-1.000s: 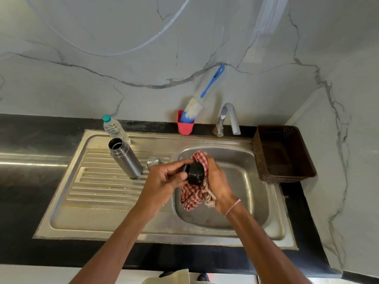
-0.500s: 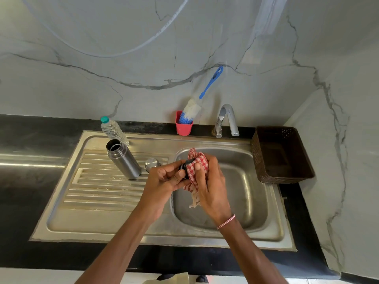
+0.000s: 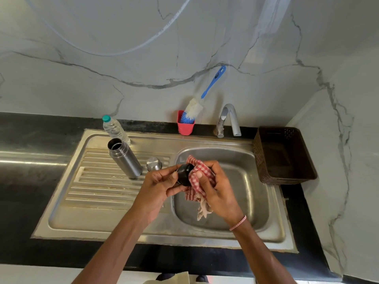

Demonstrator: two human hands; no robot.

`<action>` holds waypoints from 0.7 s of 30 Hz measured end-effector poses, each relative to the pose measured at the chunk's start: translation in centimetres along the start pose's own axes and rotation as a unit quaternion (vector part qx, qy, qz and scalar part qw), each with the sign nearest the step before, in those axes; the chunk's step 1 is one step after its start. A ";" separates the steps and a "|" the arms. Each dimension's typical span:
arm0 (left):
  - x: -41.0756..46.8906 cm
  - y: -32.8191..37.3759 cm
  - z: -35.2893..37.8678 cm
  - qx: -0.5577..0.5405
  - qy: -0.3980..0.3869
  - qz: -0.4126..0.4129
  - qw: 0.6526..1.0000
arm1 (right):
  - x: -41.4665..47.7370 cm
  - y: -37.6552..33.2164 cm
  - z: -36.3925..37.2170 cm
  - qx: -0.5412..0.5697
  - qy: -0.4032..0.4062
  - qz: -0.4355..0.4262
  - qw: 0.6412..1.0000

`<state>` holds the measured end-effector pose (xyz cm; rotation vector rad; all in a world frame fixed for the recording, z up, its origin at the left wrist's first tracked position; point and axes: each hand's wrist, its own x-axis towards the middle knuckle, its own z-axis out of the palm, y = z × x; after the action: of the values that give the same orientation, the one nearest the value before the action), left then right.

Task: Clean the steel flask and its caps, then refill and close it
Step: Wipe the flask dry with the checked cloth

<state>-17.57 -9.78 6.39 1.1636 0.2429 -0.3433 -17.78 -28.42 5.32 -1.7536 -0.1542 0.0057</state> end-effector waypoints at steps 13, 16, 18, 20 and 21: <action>-0.2 0.7 0.1 0.129 -0.083 -0.028 0.988 | 0.8 -1.2 0.5 0.242 0.063 0.188 0.950; -0.3 0.2 0.6 0.134 -0.037 -0.011 0.990 | 0.6 -0.7 0.6 0.081 0.064 0.144 0.984; -0.3 -0.3 0.9 0.129 -0.009 0.010 0.992 | 0.0 -0.5 0.8 -0.114 0.044 0.056 0.991; -0.2 -0.6 1.1 0.132 0.015 0.032 0.991 | -0.7 -0.4 1.6 -0.258 0.026 -0.026 0.965; -0.2 -0.8 1.1 0.139 0.025 0.040 0.989 | -1.1 -0.3 2.2 -0.305 0.022 -0.051 0.951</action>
<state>-18.03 -11.08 6.20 1.4542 0.1950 -0.2834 -19.08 -26.32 5.08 -2.3601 -0.2298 -0.1727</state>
